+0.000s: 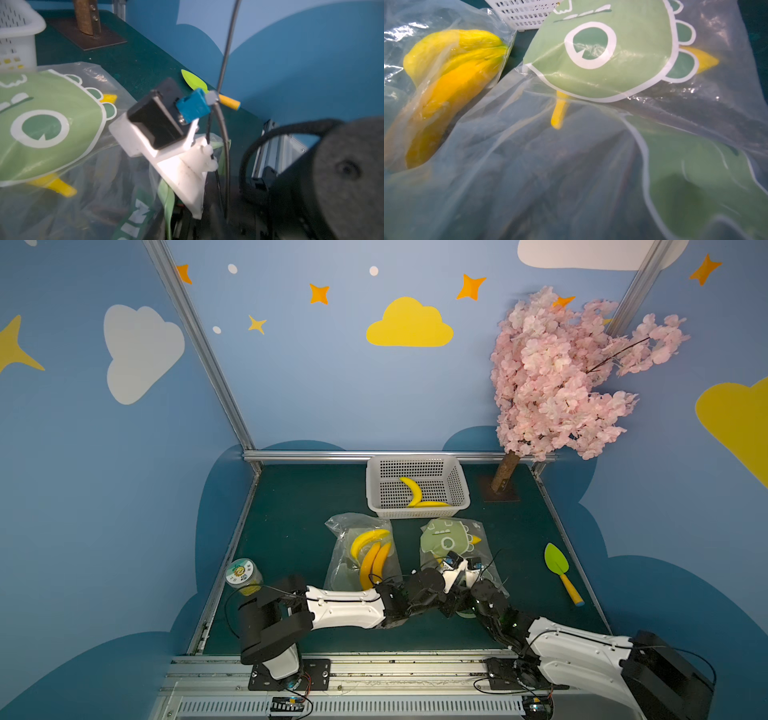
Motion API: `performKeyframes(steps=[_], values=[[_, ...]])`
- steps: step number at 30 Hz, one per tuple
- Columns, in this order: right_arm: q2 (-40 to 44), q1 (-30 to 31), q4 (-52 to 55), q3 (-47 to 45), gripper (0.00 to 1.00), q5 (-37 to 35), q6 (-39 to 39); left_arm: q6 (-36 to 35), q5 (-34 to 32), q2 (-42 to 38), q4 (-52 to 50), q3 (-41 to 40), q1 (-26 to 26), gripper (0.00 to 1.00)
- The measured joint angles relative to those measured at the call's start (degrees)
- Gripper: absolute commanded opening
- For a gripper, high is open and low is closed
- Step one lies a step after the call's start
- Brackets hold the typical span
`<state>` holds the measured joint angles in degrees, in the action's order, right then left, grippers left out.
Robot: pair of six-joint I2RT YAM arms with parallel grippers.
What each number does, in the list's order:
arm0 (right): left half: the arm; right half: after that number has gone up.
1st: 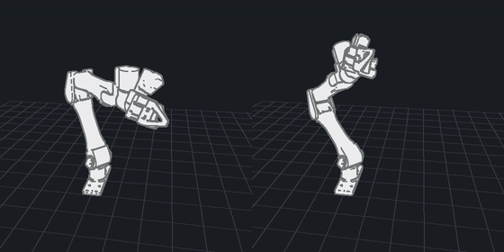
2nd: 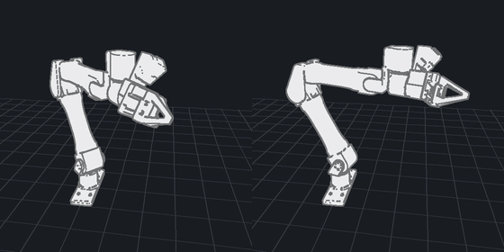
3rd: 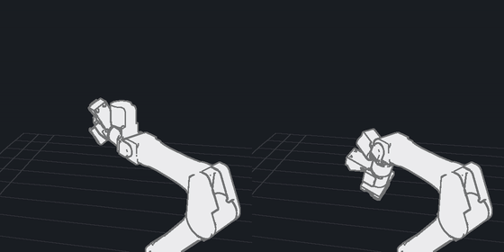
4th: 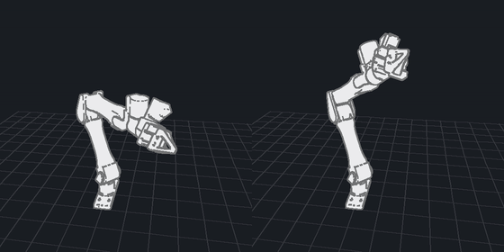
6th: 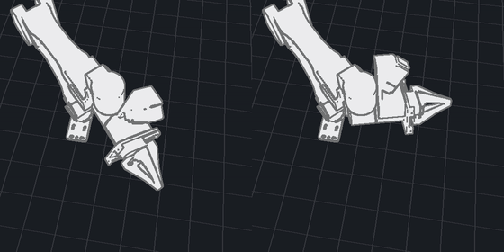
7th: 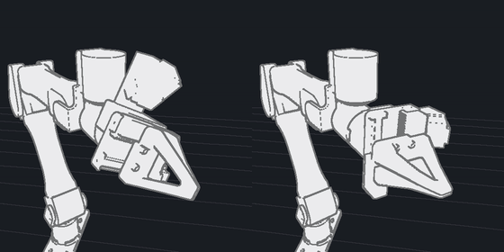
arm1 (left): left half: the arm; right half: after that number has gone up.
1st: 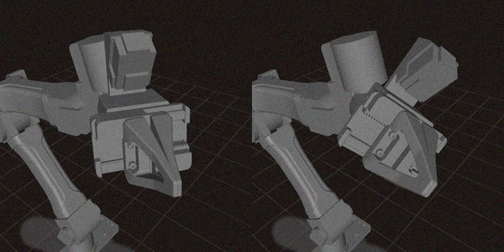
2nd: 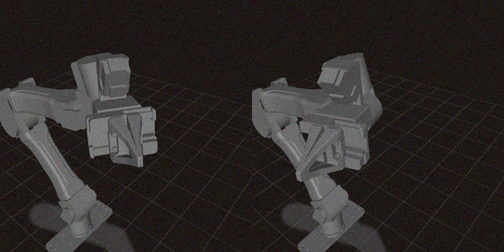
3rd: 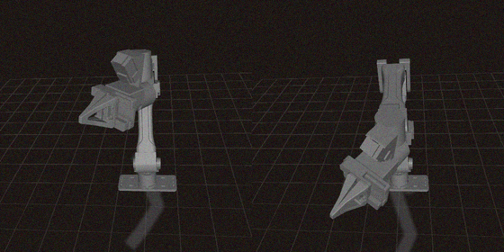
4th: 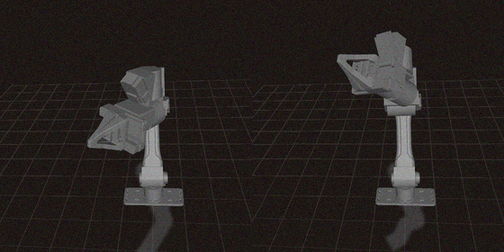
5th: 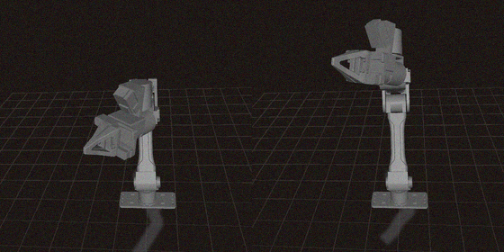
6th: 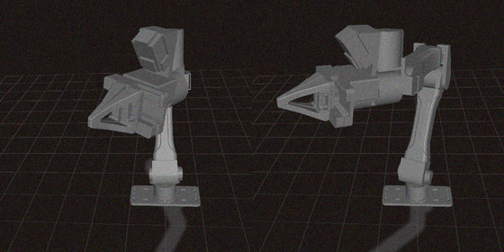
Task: Open the zip-top bag and take out the banana
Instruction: Adjust the zipper food storage bag at the center of the board.
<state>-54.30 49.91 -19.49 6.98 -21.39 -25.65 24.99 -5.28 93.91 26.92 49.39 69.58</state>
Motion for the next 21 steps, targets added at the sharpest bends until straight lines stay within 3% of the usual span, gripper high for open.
performKeyframes(steps=[1, 3, 8, 12, 16, 21], values=[[2.45, 0.17, 2.12, -0.24, 0.66, 0.46, 0.20, 0.26, 0.70, -0.79, 0.90, -0.85, 0.42, 0.74], [7.28, 0.24, 4.92, -1.07, 0.65, 0.81, 0.17, 0.28, 0.94, -4.07, 1.16, -3.13, 1.36, 0.80], [19.63, 0.24, 5.73, -5.14, 0.63, 1.14, 0.39, -1.64, -3.89, -13.90, -5.81, -8.50, -1.62, 0.81], [24.30, 0.24, 8.44, -6.69, 0.62, 1.97, 0.42, -2.54, -4.81, -17.66, -9.92, -8.00, -9.75, 0.79], [22.53, 0.24, 8.24, -6.67, 0.62, 2.49, 0.44, -2.03, -0.22, -12.44, -10.84, -4.31, -21.59, 0.74], [13.38, 0.26, 6.62, -6.51, 0.61, 3.06, 0.20, 0.00, 9.01, 1.33, -10.86, 2.60, -29.59, 0.70]])
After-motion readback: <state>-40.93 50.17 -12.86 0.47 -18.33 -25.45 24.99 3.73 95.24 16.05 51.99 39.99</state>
